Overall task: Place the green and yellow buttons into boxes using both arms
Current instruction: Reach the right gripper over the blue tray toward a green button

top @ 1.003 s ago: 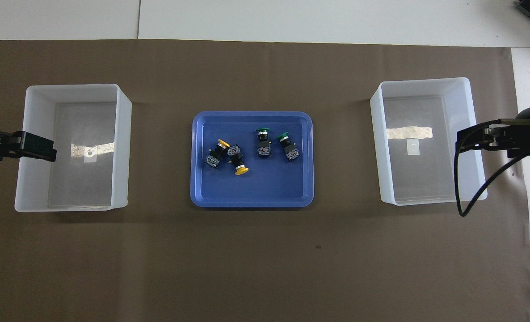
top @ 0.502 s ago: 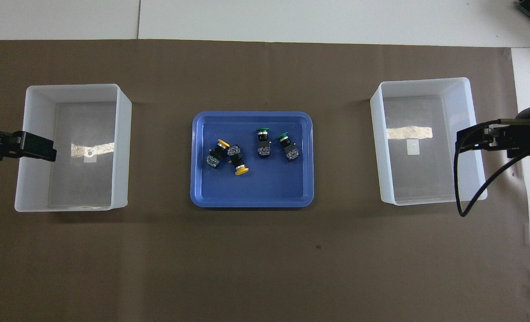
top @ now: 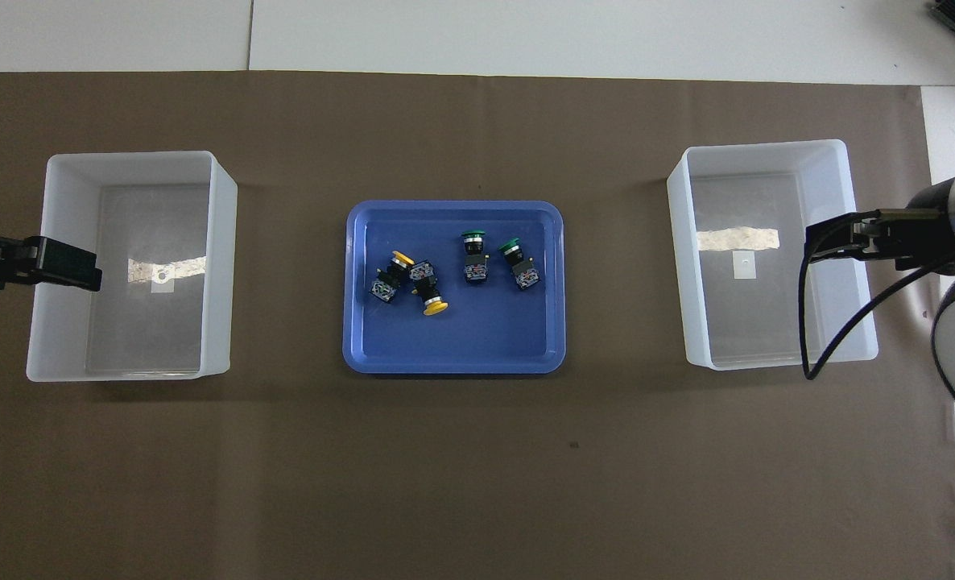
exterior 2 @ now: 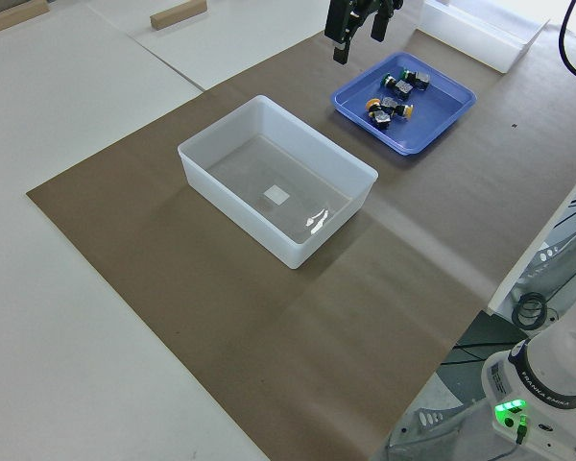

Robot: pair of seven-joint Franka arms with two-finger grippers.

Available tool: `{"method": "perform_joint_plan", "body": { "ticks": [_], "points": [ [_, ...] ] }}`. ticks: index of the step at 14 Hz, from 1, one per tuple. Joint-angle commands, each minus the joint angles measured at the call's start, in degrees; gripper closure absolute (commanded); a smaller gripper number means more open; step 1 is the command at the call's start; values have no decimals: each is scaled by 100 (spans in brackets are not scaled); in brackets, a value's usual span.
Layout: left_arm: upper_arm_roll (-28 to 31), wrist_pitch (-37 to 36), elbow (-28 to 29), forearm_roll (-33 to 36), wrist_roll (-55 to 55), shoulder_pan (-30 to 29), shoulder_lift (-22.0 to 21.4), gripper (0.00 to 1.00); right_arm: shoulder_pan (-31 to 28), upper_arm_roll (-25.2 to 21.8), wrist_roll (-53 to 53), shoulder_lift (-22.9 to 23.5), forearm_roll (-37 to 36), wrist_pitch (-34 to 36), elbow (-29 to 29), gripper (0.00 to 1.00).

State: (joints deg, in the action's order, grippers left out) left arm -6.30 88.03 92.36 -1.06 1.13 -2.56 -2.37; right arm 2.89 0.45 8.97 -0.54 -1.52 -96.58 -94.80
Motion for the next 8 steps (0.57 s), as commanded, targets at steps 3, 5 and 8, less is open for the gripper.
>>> {"method": "perform_joint_plan", "body": {
  "ticks": [3,5,8],
  "points": [
    [-21,-40,90,62,19,-34,-115,0,325,34,535,343,38,-808,-126,0],
    [-21,-31,90,62,19,-34,-115,0,510,25,790,589,29,-1177,-118,0],
    [-21,-31,81,62,19,-34,-115,0,826,25,1019,967,29,-1713,-117,0]
  ]
}}
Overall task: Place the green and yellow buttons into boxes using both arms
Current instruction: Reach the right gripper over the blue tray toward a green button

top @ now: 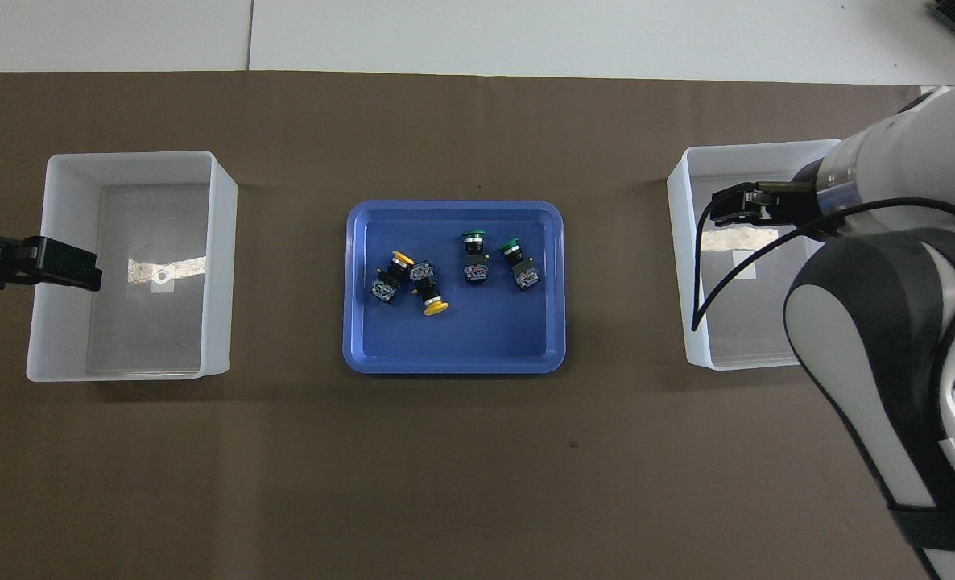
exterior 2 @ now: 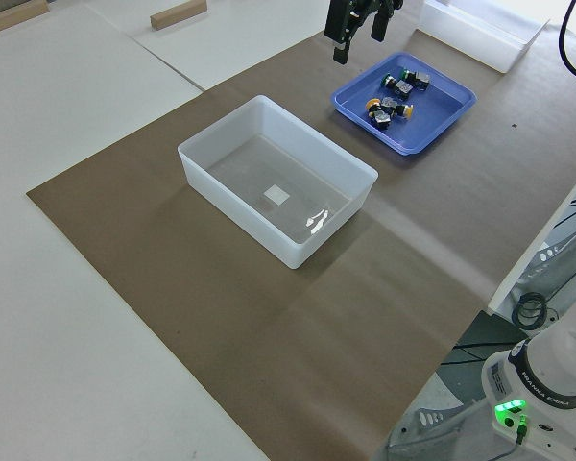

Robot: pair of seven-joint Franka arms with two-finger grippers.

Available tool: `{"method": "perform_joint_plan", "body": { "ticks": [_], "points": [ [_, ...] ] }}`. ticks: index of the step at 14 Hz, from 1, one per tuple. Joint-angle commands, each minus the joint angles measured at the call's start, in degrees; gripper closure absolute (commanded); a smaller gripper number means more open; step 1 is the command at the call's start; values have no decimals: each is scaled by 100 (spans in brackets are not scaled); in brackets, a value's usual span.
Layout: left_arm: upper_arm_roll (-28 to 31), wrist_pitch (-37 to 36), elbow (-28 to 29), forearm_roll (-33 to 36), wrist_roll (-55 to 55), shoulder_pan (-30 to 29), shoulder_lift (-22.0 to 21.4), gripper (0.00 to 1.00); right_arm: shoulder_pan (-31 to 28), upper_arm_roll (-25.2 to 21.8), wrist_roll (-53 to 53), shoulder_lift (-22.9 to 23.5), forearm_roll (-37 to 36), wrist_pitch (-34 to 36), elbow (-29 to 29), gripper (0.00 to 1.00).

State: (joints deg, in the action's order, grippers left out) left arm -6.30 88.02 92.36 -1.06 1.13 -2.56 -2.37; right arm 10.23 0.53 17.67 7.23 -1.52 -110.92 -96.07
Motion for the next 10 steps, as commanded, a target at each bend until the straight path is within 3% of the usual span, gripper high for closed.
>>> {"method": "perform_joint_plan", "body": {
  "ticks": [1,10],
  "points": [
    [-21,-40,90,62,28,-34,-115,0,154,26,166,322,20,-473,9,0],
    [-21,-40,90,62,19,-34,-115,0,1050,17,167,1377,-41,-1854,0,0]
  ]
}}
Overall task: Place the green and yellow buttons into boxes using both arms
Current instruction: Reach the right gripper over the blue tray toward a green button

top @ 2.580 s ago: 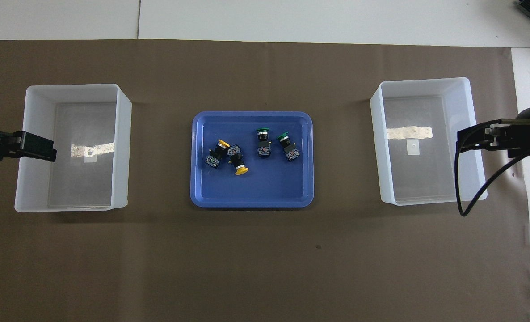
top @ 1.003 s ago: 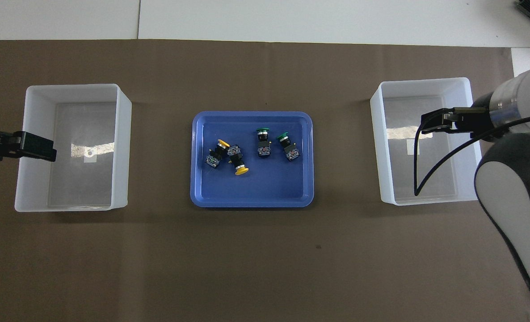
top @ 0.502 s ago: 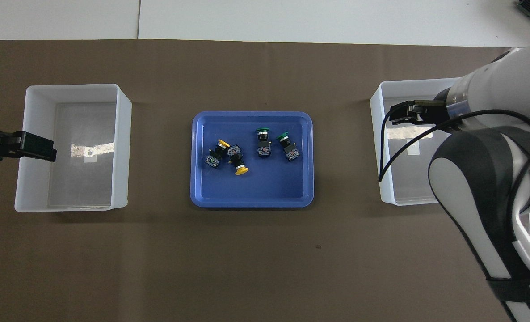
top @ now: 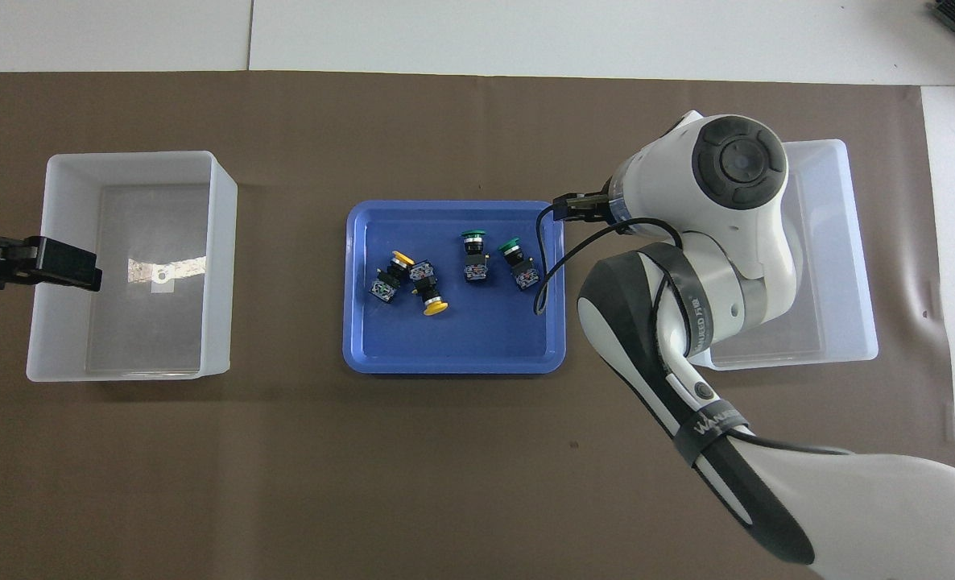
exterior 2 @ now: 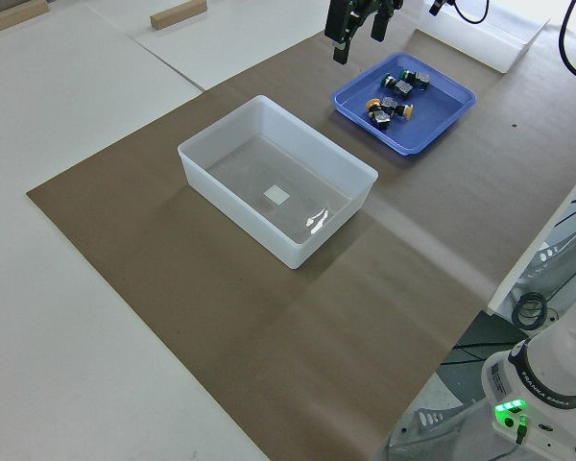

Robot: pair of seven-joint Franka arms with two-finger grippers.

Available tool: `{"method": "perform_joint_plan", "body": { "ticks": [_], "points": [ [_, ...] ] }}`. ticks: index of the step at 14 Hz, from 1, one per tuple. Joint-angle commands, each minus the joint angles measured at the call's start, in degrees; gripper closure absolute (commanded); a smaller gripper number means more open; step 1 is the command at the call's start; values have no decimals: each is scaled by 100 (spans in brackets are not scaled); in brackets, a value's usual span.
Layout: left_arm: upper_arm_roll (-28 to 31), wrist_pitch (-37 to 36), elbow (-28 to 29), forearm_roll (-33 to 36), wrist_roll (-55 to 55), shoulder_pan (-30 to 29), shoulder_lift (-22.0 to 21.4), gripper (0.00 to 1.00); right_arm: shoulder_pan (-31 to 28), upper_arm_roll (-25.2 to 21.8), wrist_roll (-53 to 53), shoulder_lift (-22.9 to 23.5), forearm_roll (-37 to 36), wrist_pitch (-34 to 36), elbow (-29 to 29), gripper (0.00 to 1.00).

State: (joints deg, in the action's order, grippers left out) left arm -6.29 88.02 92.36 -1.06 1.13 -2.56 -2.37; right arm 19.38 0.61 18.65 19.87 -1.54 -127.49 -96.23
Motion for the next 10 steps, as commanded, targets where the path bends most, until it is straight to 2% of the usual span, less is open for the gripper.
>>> {"method": "perform_joint_plan", "body": {
  "ticks": [1,4,7,10],
  "points": [
    [-21,-31,90,62,19,-34,-106,0,162,18,69,191,-48,-354,8,0],
    [-21,-31,90,62,19,-34,-115,0,443,9,25,447,-57,-768,-158,0],
    [-21,-40,90,62,19,-34,-115,0,759,9,69,526,-101,-1602,-834,0],
    [-21,-40,90,62,28,-34,-115,0,822,9,69,544,-214,-1780,-950,0]
  ]
}}
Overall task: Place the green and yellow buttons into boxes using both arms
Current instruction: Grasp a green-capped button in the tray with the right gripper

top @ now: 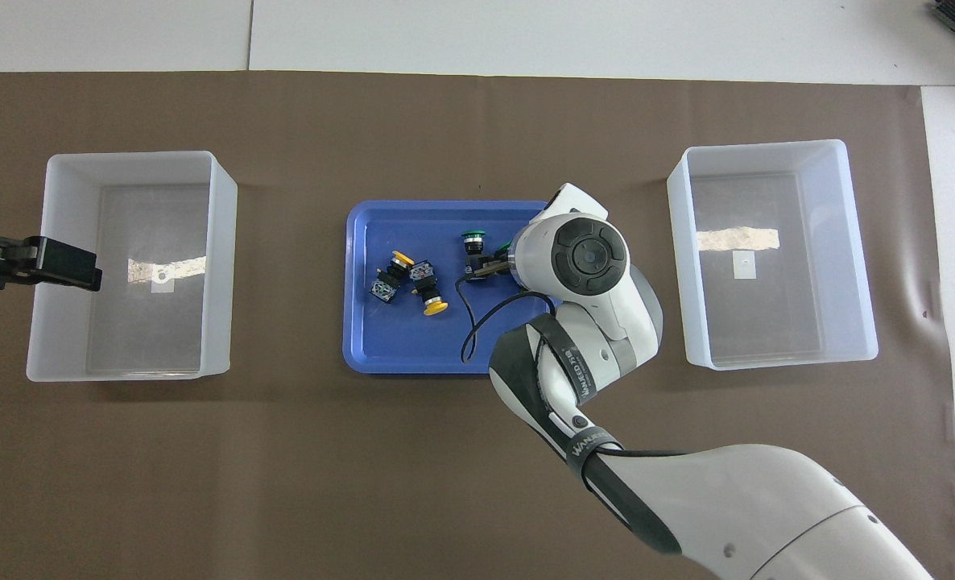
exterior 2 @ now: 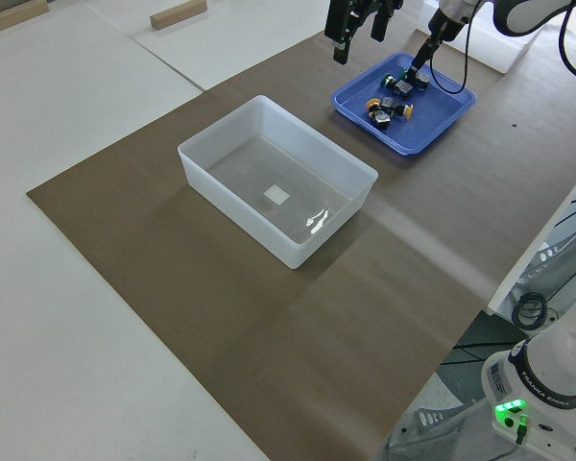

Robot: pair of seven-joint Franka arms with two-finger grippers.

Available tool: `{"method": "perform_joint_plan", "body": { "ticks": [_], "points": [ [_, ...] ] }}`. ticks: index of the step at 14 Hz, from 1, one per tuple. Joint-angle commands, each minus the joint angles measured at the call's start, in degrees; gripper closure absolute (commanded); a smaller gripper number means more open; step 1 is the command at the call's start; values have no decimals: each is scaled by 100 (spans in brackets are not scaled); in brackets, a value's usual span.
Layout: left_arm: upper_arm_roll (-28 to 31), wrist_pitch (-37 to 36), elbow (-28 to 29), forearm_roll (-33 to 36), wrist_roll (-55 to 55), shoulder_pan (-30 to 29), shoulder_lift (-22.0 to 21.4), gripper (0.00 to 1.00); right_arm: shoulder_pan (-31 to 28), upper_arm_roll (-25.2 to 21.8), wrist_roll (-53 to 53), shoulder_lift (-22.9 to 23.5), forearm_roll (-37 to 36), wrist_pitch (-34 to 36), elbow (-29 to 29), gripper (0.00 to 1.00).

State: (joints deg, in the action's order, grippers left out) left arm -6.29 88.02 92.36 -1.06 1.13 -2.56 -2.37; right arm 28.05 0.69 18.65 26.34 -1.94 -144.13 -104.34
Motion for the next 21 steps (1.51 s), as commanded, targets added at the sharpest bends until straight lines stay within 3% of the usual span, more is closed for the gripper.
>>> {"method": "perform_joint_plan", "body": {
  "ticks": [1,4,5,7,8,15,16,18,19,21],
  "points": [
    [-21,-40,90,62,19,-34,-115,0,-62,2,69,-103,-236,-116,-139,0],
    [-21,-40,81,62,19,-34,-115,0,-98,2,60,-103,-245,-116,-139,0],
    [-21,-31,89,62,19,-34,-115,0,-98,2,43,-112,-245,-107,-148,5],
    [-21,-40,90,62,28,-34,-115,0,-115,2,16,-112,-245,-115,-174,36],
    [-21,-40,90,62,19,-34,-115,0,-115,2,7,-112,-245,-124,-183,43],
    [-21,-31,90,62,19,-34,-115,0,-115,2,25,-120,-245,-343,-349,45],
    [-21,-40,90,62,28,-34,-115,0,-115,2,25,-129,-254,-405,-385,53],
    [-21,-31,81,62,19,-34,-115,0,-115,2,16,-138,-245,-406,-368,92],
    [-21,-40,89,62,19,-34,-115,0,-115,2,25,-173,-245,-406,-359,100],
    [-21,-40,90,62,19,-34,-115,0,-115,-42,86,-357,-245,-318,-332,100]
  ]
}}
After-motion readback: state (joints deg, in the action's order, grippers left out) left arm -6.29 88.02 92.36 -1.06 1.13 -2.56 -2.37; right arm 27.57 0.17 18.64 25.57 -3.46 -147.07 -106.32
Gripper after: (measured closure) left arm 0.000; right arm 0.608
